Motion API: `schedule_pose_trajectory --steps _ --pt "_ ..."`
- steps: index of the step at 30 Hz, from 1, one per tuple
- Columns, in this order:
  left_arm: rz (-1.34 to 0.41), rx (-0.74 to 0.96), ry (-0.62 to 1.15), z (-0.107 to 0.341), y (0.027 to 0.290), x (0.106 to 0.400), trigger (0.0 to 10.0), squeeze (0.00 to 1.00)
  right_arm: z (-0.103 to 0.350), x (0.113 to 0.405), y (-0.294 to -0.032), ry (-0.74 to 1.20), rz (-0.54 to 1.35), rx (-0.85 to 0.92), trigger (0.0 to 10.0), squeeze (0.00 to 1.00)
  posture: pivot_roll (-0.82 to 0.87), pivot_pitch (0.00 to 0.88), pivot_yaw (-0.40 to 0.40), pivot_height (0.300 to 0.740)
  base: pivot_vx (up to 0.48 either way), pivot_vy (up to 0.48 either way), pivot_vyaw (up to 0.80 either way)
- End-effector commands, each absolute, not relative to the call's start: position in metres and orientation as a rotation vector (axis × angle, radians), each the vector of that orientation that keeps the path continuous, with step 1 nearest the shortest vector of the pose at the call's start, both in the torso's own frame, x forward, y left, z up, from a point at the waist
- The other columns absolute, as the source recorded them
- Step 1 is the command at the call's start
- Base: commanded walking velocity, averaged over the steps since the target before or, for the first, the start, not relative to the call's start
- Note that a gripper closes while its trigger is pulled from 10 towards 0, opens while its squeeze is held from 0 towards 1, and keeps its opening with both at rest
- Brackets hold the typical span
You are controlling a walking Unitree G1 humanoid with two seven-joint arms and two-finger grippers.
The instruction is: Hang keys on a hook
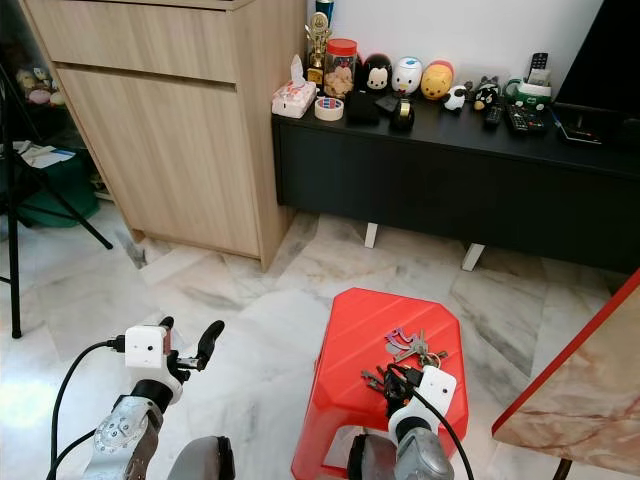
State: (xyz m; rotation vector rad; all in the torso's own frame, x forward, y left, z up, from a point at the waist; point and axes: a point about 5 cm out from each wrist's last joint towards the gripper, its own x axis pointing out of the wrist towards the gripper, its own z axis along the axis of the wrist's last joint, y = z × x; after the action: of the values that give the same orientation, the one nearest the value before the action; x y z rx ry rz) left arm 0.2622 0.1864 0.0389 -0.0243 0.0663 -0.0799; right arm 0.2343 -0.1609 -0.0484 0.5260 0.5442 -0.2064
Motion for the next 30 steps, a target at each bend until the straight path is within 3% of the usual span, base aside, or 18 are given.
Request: schedule_pose_trajectory --steps 1,11,12,13,21,24,30 --pt "-0.084 -0.017 0.083 0.036 0.187 0.26 10.0 0.0 -0.048 0.234 -0.162 0.532 -0.218 0.559 10.0 1.0 0.08 0.014 -0.062 0.597 0.0 0.0 0.0" --pt "-0.08 -0.009 0.092 0.033 0.188 0.258 10.0 0.0 -0.029 0.236 -0.161 0.298 -0.126 0.549 10.0 1.0 0.07 0.02 -0.063 0.597 0.0 0.0 0.0" --pt "-0.081 -0.009 0.093 0.033 0.188 0.258 10.0 0.0 -0.028 0.235 -0.16 0.291 -0.119 0.547 10.0 0.44 0.07 0.021 -0.063 0.597 0.0 0.0 0.0" --pt "-0.084 -0.008 0.094 0.033 0.187 0.258 10.0 0.0 -0.026 0.234 -0.16 0.275 -0.12 0.548 10.0 0.0 0.07 0.02 -0.063 0.597 0.0 0.0 0.0" --pt "-0.086 0.006 0.093 0.033 0.187 0.258 10.0 0.0 -0.022 0.221 -0.163 0.254 -0.201 0.582 10.0 0.0 0.07 0.024 -0.068 0.597 0.0 0.0 0.0" --pt "-0.083 0.008 0.097 0.032 0.188 0.258 10.0 0.0 -0.029 0.218 -0.161 0.312 -0.254 0.718 10.0 0.0 0.07 0.027 -0.067 0.597 0.0 0.0 0.0" --pt "-0.083 0.016 0.095 0.033 0.188 0.258 10.0 0.0 -0.037 0.223 -0.149 0.438 -0.201 0.708 10.0 0.0 0.08 0.032 -0.068 0.597 0.0 0.0 0.0"
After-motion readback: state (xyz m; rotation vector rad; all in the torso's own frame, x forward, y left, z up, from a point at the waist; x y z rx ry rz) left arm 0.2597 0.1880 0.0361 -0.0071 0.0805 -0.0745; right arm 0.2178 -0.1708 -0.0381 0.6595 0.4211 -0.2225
